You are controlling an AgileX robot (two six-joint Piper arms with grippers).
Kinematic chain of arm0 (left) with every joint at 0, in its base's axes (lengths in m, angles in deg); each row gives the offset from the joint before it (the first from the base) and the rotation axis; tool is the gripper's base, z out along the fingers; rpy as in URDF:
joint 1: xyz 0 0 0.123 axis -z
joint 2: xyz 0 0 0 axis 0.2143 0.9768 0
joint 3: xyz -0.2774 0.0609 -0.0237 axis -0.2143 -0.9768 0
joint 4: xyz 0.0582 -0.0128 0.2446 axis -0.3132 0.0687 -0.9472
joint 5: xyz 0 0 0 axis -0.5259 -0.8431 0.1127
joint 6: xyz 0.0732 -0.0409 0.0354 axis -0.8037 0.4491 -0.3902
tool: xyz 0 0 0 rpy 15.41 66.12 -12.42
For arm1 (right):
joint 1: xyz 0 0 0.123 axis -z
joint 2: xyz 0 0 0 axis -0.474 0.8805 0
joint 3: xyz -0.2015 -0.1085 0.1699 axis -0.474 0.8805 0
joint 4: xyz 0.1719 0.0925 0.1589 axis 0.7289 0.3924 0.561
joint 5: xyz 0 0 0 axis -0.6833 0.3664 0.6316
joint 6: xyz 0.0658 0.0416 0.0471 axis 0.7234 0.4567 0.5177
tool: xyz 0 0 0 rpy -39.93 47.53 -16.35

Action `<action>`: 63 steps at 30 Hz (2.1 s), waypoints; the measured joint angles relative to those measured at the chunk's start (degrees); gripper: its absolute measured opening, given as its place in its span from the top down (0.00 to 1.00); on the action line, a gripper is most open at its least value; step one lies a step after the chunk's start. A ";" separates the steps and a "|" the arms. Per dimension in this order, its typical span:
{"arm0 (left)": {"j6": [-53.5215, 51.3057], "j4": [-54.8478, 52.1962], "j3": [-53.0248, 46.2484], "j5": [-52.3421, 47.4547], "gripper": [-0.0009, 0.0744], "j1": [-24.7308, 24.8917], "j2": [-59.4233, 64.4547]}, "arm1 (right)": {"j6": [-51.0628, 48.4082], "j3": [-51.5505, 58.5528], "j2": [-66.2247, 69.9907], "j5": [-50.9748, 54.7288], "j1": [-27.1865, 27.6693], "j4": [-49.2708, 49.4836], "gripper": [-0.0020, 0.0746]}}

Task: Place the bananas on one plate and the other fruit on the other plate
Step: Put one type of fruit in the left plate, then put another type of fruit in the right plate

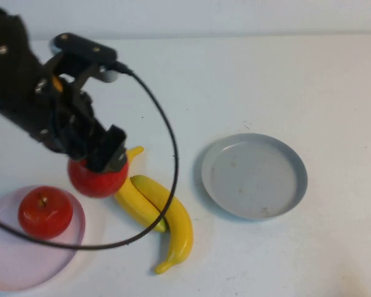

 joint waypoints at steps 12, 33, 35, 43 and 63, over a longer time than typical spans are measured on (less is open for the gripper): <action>2.88 -0.46 -21.55 -3.07 0.23 -14.91 -19.53 | 0.00 0.00 0.00 0.00 0.00 0.00 1.00; 4.61 -4.99 -34.60 13.36 0.10 -20.22 -12.97 | 0.00 0.00 0.00 0.00 0.00 0.00 1.00; 5.37 -5.37 -34.60 13.36 0.10 -20.22 -12.96 | 0.00 0.00 0.00 0.00 0.00 0.00 1.00; 8.12 -3.72 -34.60 13.17 0.10 -20.22 -20.54 | 0.00 0.00 0.00 0.00 0.00 0.00 1.00; 3.57 9.27 -52.45 20.43 0.98 -20.22 -67.46 | 0.00 0.00 0.00 0.00 0.00 0.00 1.00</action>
